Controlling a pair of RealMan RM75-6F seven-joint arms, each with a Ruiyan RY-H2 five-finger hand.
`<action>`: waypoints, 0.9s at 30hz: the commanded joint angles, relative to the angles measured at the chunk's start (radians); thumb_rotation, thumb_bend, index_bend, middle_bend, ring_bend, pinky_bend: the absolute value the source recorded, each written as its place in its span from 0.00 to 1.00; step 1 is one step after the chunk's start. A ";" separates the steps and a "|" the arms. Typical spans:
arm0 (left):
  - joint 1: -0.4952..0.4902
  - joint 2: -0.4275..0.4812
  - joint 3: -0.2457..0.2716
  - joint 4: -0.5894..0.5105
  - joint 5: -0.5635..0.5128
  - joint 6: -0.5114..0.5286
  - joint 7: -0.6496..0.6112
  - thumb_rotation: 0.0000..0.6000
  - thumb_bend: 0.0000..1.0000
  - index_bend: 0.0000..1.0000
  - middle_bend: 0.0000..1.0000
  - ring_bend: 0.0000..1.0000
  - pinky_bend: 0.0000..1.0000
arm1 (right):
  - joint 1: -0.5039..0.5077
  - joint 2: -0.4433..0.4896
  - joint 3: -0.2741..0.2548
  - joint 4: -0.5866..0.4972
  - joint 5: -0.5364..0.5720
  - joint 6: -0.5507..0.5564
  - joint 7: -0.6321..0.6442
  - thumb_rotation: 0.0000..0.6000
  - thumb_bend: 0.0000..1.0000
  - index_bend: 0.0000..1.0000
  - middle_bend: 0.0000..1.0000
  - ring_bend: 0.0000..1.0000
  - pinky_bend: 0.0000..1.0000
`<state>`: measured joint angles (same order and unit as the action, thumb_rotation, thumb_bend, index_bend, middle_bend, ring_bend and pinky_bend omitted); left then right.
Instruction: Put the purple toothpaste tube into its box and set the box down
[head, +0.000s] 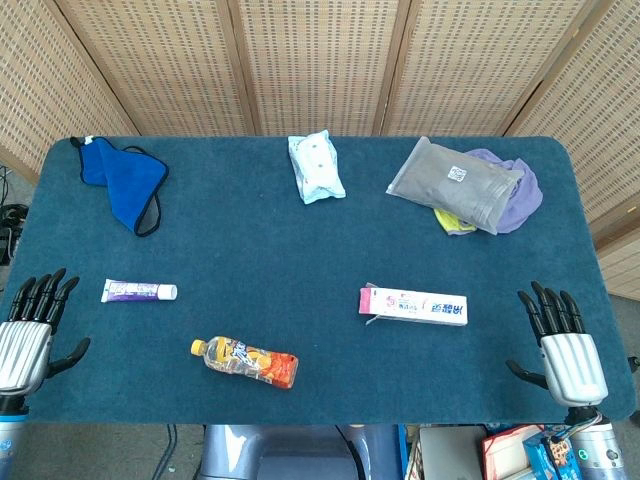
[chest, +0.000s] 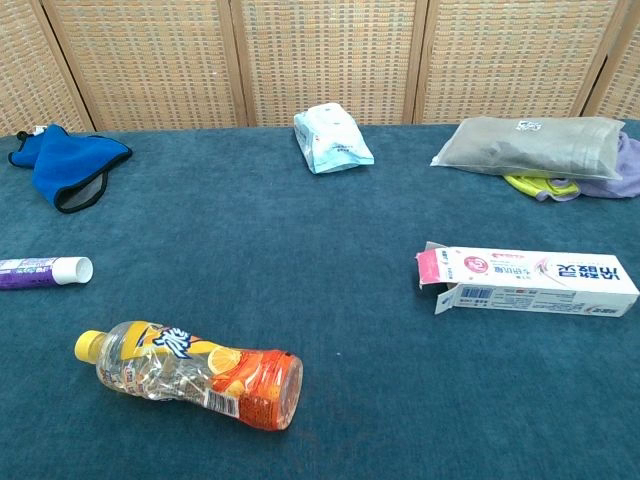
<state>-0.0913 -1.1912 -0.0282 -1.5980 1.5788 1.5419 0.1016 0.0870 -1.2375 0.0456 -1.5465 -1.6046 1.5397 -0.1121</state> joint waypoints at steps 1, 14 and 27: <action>0.001 0.002 -0.001 -0.005 0.001 0.003 -0.002 1.00 0.29 0.01 0.00 0.00 0.00 | 0.002 0.000 0.000 -0.006 0.002 -0.005 0.006 1.00 0.09 0.00 0.00 0.00 0.00; 0.000 0.017 -0.013 -0.009 -0.023 -0.001 -0.021 1.00 0.29 0.01 0.00 0.00 0.00 | 0.025 -0.038 0.004 -0.021 0.006 -0.036 -0.011 1.00 0.10 0.00 0.00 0.00 0.00; -0.157 0.105 -0.100 0.037 -0.177 -0.290 -0.081 1.00 0.29 0.08 0.00 0.00 0.00 | 0.016 -0.031 0.006 -0.012 -0.011 -0.002 0.002 1.00 0.10 0.00 0.00 0.00 0.00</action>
<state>-0.1974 -1.1111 -0.1122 -1.5776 1.4466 1.3418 0.0380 0.1029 -1.2683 0.0515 -1.5580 -1.6151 1.5379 -0.1102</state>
